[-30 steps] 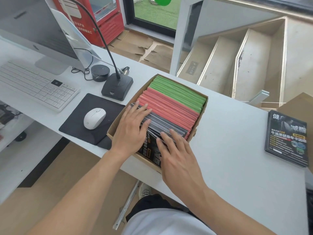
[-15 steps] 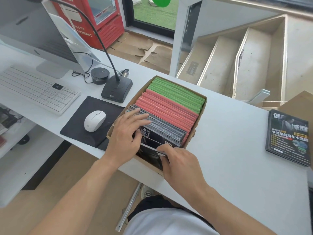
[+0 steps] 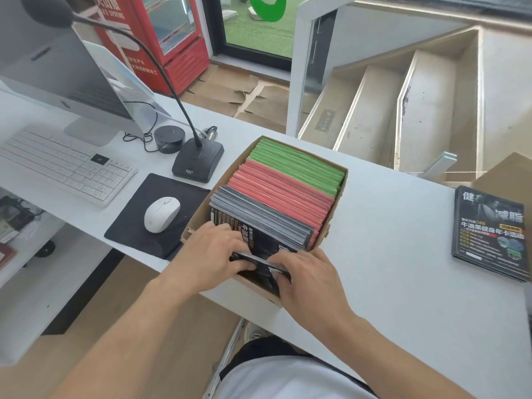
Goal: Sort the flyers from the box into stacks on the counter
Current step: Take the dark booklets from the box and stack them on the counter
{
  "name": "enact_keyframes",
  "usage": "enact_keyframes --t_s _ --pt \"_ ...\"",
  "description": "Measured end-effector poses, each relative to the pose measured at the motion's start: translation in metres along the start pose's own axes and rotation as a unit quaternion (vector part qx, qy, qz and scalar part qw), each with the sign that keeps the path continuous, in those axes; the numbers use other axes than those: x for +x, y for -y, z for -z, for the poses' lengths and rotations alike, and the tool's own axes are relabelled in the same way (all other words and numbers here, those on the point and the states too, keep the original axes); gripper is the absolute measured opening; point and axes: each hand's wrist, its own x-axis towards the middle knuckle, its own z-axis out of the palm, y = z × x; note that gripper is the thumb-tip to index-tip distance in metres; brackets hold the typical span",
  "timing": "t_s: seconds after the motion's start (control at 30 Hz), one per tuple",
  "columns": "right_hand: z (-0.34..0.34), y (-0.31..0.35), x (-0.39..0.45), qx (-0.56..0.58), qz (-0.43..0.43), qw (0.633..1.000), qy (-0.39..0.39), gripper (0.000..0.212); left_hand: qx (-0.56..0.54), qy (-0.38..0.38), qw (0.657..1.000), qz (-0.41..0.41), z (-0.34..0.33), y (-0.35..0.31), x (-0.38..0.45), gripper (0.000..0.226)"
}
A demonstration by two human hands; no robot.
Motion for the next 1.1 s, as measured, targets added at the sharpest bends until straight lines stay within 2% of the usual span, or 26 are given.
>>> enact_keyframes --t_s 0.07,0.1,0.17,0.2,0.23,0.3,0.37,0.4,0.47,0.53,0.57,0.67,0.73,0.87,1.0,1.1 --pt "0.014 0.003 -0.002 0.113 -0.037 0.993 -0.026 0.018 -0.014 -0.001 1.000 -0.019 0.015 0.002 -0.001 0.024" --pt "0.024 0.003 -0.002 0.191 -0.055 0.979 -0.045 0.020 -0.038 -0.028 0.999 -0.020 0.027 0.001 -0.004 0.025" --pt "0.047 0.000 0.003 0.347 -0.088 0.930 -0.083 0.024 -0.134 -0.089 0.987 0.007 0.055 -0.007 -0.007 0.021" --pt "0.058 -0.004 0.007 0.409 -0.101 0.902 -0.101 0.025 -0.210 -0.114 0.970 0.035 0.068 -0.015 -0.007 0.018" --pt "0.068 -0.011 0.011 0.467 -0.112 0.869 -0.118 0.024 -0.294 -0.145 0.943 0.065 0.078 -0.025 -0.004 0.017" --pt "0.082 -0.029 0.015 0.564 -0.141 0.804 -0.125 0.020 -0.465 -0.204 0.854 0.114 0.085 -0.045 0.009 0.016" --pt "0.088 -0.045 0.012 0.603 -0.165 0.773 -0.105 0.024 -0.585 -0.213 0.768 0.151 0.077 -0.070 0.029 0.022" --pt "0.089 -0.053 0.009 0.605 -0.172 0.770 -0.104 0.027 -0.620 -0.194 0.744 0.155 0.069 -0.081 0.040 0.026" --pt "0.091 -0.067 0.000 0.612 -0.177 0.759 -0.131 0.028 -0.659 -0.145 0.723 0.151 0.045 -0.108 0.062 0.031" --pt "0.091 -0.081 -0.009 0.609 -0.188 0.749 -0.182 0.029 -0.673 -0.107 0.717 0.144 0.020 -0.132 0.082 0.033" --pt "0.091 -0.090 -0.014 0.589 -0.192 0.755 -0.213 0.027 -0.673 -0.090 0.722 0.137 0.007 -0.142 0.092 0.031" --pt "0.090 -0.124 -0.039 0.483 -0.200 0.809 -0.270 0.028 -0.665 -0.042 0.741 0.088 -0.019 -0.168 0.116 0.015" --pt "0.086 -0.147 -0.057 0.424 -0.230 0.829 -0.284 0.028 -0.639 -0.006 0.767 0.060 -0.031 -0.184 0.123 0.022" --pt "0.072 -0.172 -0.088 0.428 -0.284 0.803 -0.304 0.030 -0.606 0.051 0.791 0.067 -0.067 -0.211 0.121 0.019" --pt "0.071 -0.180 -0.108 0.442 -0.295 0.791 -0.303 0.037 -0.625 0.041 0.773 0.100 -0.080 -0.230 0.119 0.015" --pt "0.070 -0.191 -0.116 0.460 -0.328 0.774 -0.285 0.036 -0.618 0.048 0.778 0.098 -0.088 -0.234 0.122 0.014"
